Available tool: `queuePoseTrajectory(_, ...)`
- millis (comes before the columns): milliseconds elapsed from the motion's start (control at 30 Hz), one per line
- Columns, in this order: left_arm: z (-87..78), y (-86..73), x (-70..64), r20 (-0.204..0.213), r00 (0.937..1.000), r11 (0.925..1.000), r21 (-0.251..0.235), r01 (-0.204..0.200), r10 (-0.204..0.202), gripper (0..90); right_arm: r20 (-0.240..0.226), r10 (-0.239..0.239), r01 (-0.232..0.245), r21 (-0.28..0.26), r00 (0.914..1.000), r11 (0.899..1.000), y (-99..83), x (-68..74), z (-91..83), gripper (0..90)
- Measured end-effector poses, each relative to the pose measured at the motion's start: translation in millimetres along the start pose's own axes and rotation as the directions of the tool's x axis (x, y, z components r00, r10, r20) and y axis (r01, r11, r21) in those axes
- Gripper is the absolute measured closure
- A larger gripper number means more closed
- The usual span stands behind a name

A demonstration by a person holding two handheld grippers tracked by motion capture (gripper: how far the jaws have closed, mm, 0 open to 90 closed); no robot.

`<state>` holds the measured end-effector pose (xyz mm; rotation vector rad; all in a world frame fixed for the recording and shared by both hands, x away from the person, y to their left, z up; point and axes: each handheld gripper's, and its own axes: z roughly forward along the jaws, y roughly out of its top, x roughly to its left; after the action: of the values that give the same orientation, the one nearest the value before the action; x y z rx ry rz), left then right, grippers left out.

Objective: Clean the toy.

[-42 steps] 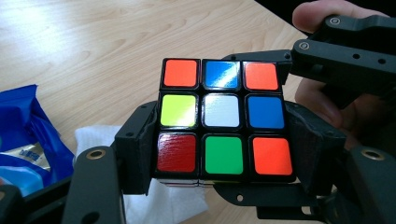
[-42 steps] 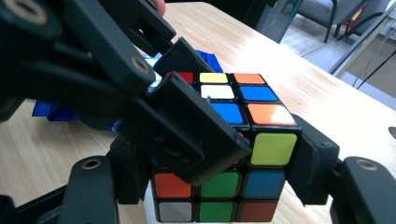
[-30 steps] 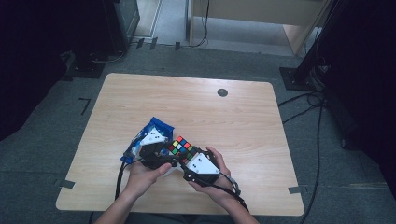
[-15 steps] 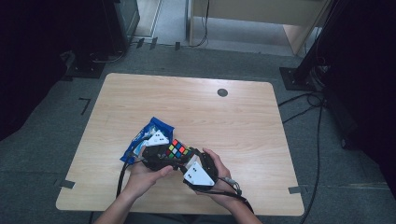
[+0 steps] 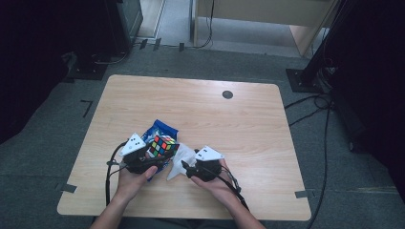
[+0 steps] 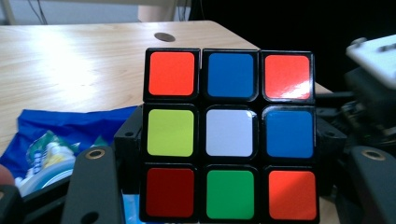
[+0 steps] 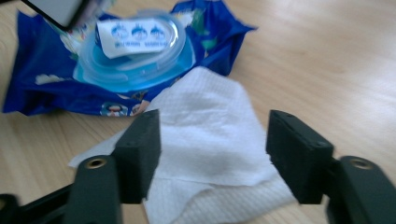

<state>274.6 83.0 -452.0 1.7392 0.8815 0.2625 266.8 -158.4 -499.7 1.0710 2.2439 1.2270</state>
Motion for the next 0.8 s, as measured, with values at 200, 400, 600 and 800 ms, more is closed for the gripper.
queuePoseTrajectory(200,2.4,-4.5,0.1,-0.002,0.9994,0.9984,0.045,-0.035,0.035,33.8,0.037,0.006,-0.008,0.064,0.9993,0.998,-5.4,8.3,27.2,39.8)
queuePoseTrajectory(400,8.3,-9.5,-10.1,-0.042,0.9868,0.9851,0.08,-0.152,0.156,33.9,0.066,0.009,-0.016,0.111,0.9978,0.994,-6.7,5.8,27.7,50.5)
queuePoseTrajectory(600,10.4,-10.4,-12.5,-0.037,0.983,0.9806,0.087,-0.176,0.18,33.9,0.111,-0.089,0.074,0.129,0.9898,0.989,-9.9,-0.5,19.1,84.8)
queuePoseTrajectory(800,11.2,-10.4,-11.8,-0.031,0.9848,0.9823,0.082,-0.168,0.171,34.0,0.096,-0.008,-0.002,0.1,0.9953,0.995,-8.4,-17.1,1.7,90.0)
